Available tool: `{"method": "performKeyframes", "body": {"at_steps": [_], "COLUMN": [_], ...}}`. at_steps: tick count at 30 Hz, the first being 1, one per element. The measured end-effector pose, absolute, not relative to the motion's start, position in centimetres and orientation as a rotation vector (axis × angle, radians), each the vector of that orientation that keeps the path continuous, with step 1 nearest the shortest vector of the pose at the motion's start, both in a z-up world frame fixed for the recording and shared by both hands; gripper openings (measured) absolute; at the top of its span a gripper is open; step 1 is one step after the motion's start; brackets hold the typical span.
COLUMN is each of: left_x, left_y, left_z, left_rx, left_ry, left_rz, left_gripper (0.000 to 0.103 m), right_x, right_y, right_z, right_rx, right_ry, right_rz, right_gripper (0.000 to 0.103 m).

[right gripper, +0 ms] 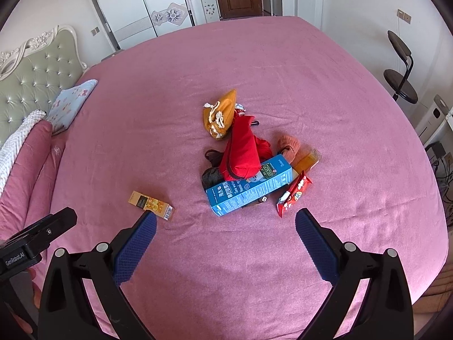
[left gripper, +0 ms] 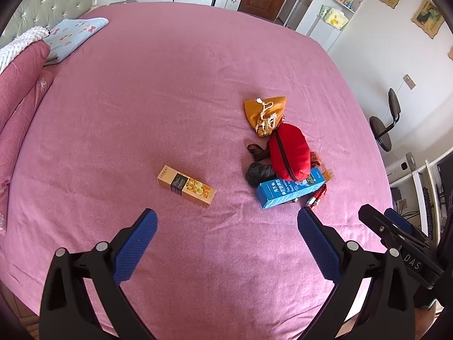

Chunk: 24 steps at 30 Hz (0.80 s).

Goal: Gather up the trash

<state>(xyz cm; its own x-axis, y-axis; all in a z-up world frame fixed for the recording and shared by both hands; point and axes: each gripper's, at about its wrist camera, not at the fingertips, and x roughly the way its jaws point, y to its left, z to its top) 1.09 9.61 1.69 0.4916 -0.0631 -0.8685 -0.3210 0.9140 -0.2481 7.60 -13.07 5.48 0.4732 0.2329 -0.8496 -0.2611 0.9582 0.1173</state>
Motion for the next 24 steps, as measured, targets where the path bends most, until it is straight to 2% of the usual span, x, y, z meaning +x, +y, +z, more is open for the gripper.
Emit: {"method": "performKeyframes", "body": {"at_steps": [24], "left_x": [2.1], "left_y": [8.0], "left_z": [1.2], "left_rx": [-0.463], "left_ry": [1.074], "left_rz": [0.252], "left_gripper": [0.099], "right_x": [10.2], "right_y": [-14.3], "right_z": [4.1], "right_rx": [-0.036], "right_ry": [1.087], "right_rz": [0.413], "right_gripper": [0.094]}}
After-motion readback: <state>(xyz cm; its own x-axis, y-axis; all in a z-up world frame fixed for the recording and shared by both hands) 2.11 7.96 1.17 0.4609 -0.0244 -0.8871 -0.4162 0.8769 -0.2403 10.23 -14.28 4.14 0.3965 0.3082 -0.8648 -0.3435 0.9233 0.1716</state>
